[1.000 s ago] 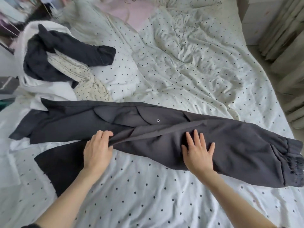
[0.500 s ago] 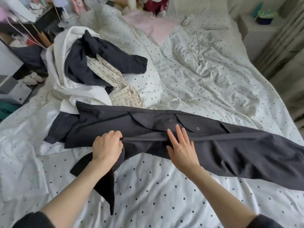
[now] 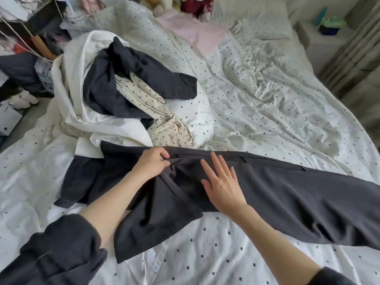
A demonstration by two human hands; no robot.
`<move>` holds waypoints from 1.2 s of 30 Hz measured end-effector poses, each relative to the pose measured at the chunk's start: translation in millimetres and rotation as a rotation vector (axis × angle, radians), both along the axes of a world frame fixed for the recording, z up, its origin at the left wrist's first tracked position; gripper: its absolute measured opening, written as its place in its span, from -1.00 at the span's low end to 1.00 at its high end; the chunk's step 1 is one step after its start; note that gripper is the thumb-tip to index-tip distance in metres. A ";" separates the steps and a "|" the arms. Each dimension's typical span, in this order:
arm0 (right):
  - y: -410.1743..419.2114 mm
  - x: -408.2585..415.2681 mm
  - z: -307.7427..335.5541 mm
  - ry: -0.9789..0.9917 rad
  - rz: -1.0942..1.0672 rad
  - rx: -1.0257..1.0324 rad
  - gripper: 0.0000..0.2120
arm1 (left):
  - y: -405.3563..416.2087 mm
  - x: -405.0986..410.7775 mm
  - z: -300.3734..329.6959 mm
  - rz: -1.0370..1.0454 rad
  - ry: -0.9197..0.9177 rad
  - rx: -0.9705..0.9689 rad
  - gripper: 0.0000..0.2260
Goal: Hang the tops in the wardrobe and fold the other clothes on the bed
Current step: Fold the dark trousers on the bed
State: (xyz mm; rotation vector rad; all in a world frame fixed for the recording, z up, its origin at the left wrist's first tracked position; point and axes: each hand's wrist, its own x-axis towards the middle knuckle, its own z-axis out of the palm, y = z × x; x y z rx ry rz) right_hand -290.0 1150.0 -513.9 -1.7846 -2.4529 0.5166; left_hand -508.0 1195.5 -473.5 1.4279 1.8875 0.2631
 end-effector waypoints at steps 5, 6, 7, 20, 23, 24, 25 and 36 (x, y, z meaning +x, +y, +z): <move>-4.7 -21.0 -34.6 -0.242 0.063 -0.163 -0.48 | -28.8 -17.8 -6.2 -0.059 0.121 -0.346 -0.95; -3.4 -25.5 -37.9 -0.264 0.058 -0.162 -0.47 | -37.2 -20.3 -7.1 -0.066 0.121 -0.395 -0.95; -1.7 -25.7 -38.8 -0.276 0.049 -0.159 -0.47 | -43.1 -20.3 -6.7 -0.078 0.124 -0.433 -0.94; 18.1 -65.8 -22.6 -0.174 -0.083 -0.120 -0.44 | -7.0 -131.2 0.0 -0.043 0.525 0.083 -0.73; 30.4 -79.1 -20.4 -0.119 -0.065 -0.024 -0.49 | -24.5 -149.8 -19.4 0.125 0.198 -0.098 -0.49; 36.8 -83.9 -19.1 -0.106 -0.059 -0.018 -0.52 | -28.6 -153.0 -24.5 0.161 0.128 -0.126 -0.49; 44.0 -88.6 -17.2 -0.096 -0.051 -0.026 -0.57 | -30.6 -154.9 -29.1 0.176 0.115 -0.109 -0.55; 81.9 -107.5 -7.9 0.067 -0.218 0.231 -0.81 | -4.8 -153.1 -29.3 0.397 0.081 0.594 -0.86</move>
